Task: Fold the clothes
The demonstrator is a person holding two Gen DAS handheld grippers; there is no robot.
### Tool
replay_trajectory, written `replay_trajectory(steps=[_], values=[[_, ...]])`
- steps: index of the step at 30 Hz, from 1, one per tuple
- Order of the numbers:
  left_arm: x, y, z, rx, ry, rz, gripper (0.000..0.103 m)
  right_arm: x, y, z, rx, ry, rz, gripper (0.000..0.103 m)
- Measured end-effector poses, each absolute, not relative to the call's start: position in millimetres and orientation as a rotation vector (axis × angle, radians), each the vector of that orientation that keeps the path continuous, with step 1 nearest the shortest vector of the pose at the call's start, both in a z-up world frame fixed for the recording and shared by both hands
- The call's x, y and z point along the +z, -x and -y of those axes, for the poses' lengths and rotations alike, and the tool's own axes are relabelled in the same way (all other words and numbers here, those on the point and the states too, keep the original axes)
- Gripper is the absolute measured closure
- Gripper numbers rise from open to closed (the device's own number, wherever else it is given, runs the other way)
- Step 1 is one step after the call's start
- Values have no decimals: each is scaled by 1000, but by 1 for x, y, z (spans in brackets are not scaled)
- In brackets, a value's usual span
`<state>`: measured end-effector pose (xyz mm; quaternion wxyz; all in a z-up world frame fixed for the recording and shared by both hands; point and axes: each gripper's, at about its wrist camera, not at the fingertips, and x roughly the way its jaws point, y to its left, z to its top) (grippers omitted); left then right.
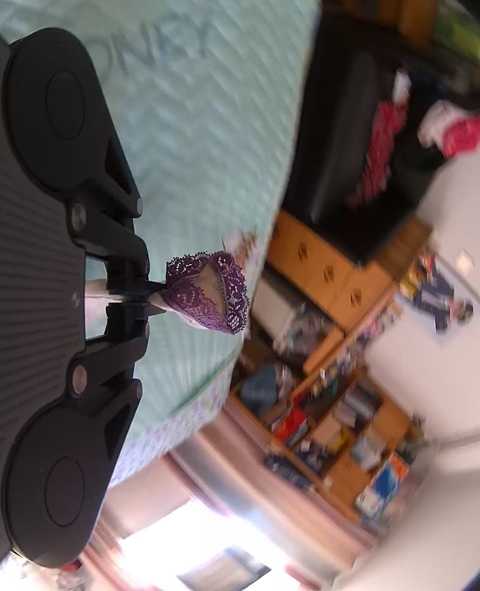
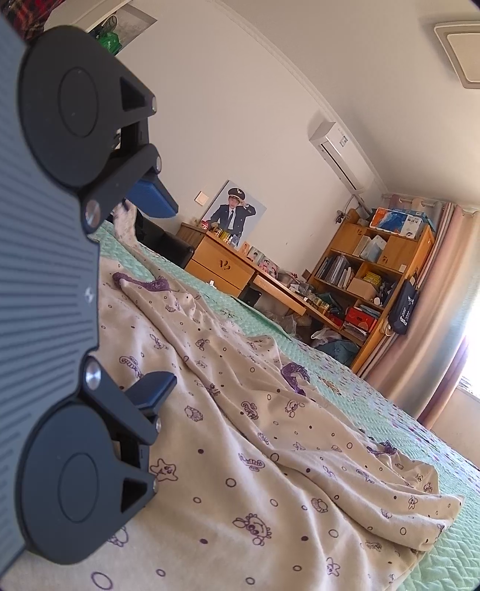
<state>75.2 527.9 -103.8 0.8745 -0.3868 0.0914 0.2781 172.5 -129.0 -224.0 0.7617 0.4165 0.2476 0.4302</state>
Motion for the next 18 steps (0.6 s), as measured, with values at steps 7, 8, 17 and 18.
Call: replay_trajectory(steps=[7, 8, 17, 18], values=[[-46, -107, -480, 420, 745, -173, 101, -226, -172, 133, 950, -939, -523, 12], [-33, -114, -466, 384, 710, -166, 101, -226, -172, 133, 952, -943, -521, 12], [47, -181, -291, 41, 419, -230, 101, -222, -165, 144, 977, -1007, -480, 10], [48, -190, -267, 2, 396, -249, 101, -221, -164, 146, 980, -1014, -474, 9]])
